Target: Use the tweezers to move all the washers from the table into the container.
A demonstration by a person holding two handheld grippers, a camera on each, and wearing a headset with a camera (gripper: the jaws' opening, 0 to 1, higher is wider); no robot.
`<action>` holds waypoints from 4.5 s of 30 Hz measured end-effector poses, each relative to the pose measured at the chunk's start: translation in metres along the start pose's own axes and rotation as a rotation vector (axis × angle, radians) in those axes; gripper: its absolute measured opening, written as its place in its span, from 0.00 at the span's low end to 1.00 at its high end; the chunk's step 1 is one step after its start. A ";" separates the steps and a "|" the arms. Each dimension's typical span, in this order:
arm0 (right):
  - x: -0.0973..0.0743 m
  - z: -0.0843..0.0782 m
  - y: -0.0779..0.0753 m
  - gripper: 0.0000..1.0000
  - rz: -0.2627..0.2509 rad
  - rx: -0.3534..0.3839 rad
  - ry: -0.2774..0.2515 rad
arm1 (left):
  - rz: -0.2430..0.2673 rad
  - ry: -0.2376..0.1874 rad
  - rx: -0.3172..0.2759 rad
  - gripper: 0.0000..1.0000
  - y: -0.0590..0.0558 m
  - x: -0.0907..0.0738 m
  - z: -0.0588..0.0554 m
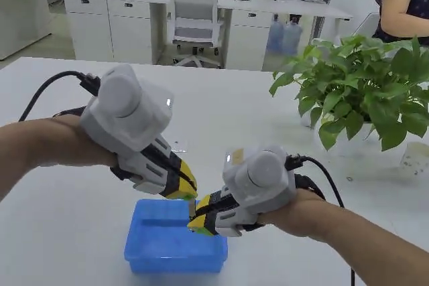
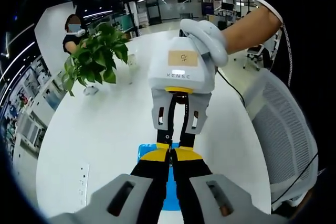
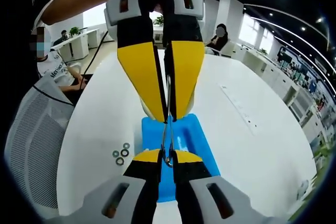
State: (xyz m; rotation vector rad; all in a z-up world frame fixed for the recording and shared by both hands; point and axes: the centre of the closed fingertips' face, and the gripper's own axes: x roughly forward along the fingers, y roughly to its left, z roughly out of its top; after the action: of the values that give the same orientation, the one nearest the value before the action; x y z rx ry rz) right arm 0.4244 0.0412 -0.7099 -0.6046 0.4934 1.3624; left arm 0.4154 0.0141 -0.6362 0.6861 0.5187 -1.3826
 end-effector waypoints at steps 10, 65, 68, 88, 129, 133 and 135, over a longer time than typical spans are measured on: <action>0.016 -0.016 -0.013 0.10 0.007 0.015 0.010 | 0.003 -0.009 -0.020 0.07 0.013 0.017 -0.014; 0.045 -0.049 -0.012 0.11 0.055 0.036 0.062 | -0.015 0.021 -0.050 0.06 0.015 0.043 -0.045; 0.042 -0.044 -0.011 0.11 0.050 0.025 0.056 | -0.013 0.019 -0.043 0.06 0.013 0.039 -0.041; 0.019 -0.007 0.006 0.11 0.007 -0.031 0.009 | 0.023 0.055 -0.016 0.06 -0.006 0.001 -0.018; 0.039 -0.016 0.094 0.12 0.073 -0.029 0.003 | -0.055 0.141 -0.081 0.06 -0.088 -0.003 -0.052; 0.045 -0.019 0.101 0.12 0.083 -0.028 0.004 | -0.060 0.147 -0.088 0.06 -0.094 -0.001 -0.057; 0.048 -0.020 0.106 0.12 0.090 -0.032 0.007 | -0.064 0.152 -0.094 0.06 -0.097 0.000 -0.060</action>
State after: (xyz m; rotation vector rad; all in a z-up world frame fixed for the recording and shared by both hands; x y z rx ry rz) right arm 0.3274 0.0740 -0.7683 -0.6199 0.5107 1.4559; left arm 0.3227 0.0517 -0.6922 0.7068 0.7275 -1.3634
